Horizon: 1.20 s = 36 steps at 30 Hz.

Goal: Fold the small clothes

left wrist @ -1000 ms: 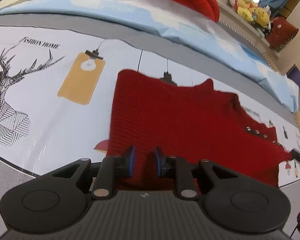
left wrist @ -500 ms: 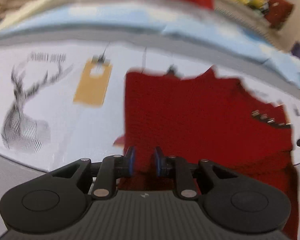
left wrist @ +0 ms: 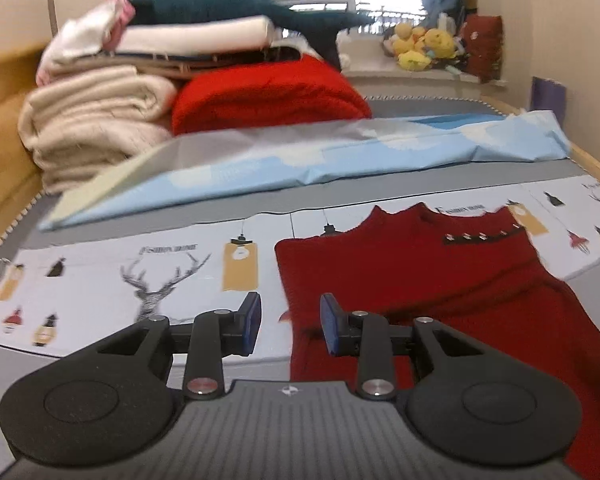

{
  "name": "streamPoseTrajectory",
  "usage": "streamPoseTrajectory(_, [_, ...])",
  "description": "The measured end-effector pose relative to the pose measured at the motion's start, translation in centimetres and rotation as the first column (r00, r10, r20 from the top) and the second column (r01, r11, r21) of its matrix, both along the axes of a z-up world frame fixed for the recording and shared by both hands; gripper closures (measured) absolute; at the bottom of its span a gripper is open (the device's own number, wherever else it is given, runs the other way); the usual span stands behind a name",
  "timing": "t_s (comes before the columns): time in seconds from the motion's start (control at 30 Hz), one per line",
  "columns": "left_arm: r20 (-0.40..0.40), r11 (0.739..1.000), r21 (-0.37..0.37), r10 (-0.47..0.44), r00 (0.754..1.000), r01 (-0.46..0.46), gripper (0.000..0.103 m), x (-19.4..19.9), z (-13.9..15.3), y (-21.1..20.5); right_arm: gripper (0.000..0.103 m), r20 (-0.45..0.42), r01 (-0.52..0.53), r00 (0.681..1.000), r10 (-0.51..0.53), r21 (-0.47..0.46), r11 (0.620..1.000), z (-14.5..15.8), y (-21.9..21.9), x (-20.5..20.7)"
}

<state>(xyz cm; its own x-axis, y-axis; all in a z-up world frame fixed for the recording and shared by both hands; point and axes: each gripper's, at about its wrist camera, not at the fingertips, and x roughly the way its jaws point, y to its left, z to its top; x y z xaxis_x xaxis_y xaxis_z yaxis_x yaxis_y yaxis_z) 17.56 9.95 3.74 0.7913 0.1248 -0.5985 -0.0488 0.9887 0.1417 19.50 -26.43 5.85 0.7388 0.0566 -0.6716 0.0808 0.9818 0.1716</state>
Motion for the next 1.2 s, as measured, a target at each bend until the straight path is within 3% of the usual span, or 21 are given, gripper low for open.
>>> streamPoseTrajectory(0.17, [0.003, 0.999, -0.042, -0.034, 0.999, 0.034, 0.056, -10.0, -0.7, 0.5, 0.053, 0.052, -0.051, 0.998, 0.048, 0.059, 0.997, 0.5, -3.1, -8.4])
streamPoseTrajectory(0.27, [-0.047, 0.996, -0.08, -0.044, 0.998, 0.04, 0.056, -13.9, -4.3, 1.2, 0.053, 0.005, 0.0, 1.0, -0.001, 0.059, 0.998, -2.4, -5.9, -12.4])
streamPoseTrajectory(0.33, [-0.109, 0.992, -0.126, -0.018, 0.994, 0.004, 0.065, -15.4, -7.7, 1.9, 0.053, -0.059, 0.061, 0.997, -0.057, 0.068, 0.996, -5.1, -7.6, -13.8])
streamPoseTrajectory(0.4, [-0.255, 0.976, -0.187, 0.059, 0.965, -0.11, 0.076, -15.1, -10.5, 3.0, 0.054, -0.112, 0.105, 0.989, -0.096, 0.084, 0.991, -8.3, -9.0, -15.0])
streamPoseTrajectory(0.47, [-0.31, 0.938, -0.306, 0.065, 0.949, -0.164, 0.076, -14.8, -11.8, 4.5, 0.054, -0.212, 0.158, 0.967, -0.142, 0.061, 0.986, -11.0, -9.6, -15.3])
streamPoseTrajectory(0.5, [-0.333, 0.929, -0.326, 0.058, 0.941, -0.173, 0.076, -14.6, -12.4, 4.8, 0.054, -0.235, 0.175, 0.96, -0.151, 0.086, 0.981, -11.9, -9.8, -15.3])
streamPoseTrajectory(0.57, [-0.356, 0.937, -0.296, 0.074, 0.932, -0.187, 0.076, -14.3, -13.1, 5.0, 0.056, -0.266, 0.199, 0.951, -0.156, 0.145, 0.969, -13.2, -10.3, -15.2])
streamPoseTrajectory(0.67, [-0.41, 0.924, -0.321, 0.062, 0.91, -0.208, 0.074, -14.2, -14.3, 5.5, 0.055, -0.296, 0.189, 0.941, -0.165, 0.055, 0.98, -14.6, -10.0, -14.7])
streamPoseTrajectory(0.87, [-0.501, 0.934, -0.282, 0.054, 0.864, -0.221, 0.068, -14.1, -16.3, 5.3, 0.055, -0.388, 0.191, 0.909, -0.153, 0.061, 0.98, -17.0, -10.0, -14.2])
streamPoseTrajectory(1.1, [-0.499, 0.919, -0.311, 0.058, 0.865, -0.241, 0.067, -14.2, -16.8, 5.8, 0.053, -0.387, 0.153, 0.912, -0.133, 0.02, 0.988, -17.4, -8.9, -14.0])
streamPoseTrajectory(1.2, [-0.492, 0.928, -0.296, 0.055, 0.869, -0.226, 0.067, -14.1, -16.5, 5.2, 0.063, -0.387, 0.147, 0.914, -0.119, 0.044, 0.988, -17.4, -9.2, -14.2])
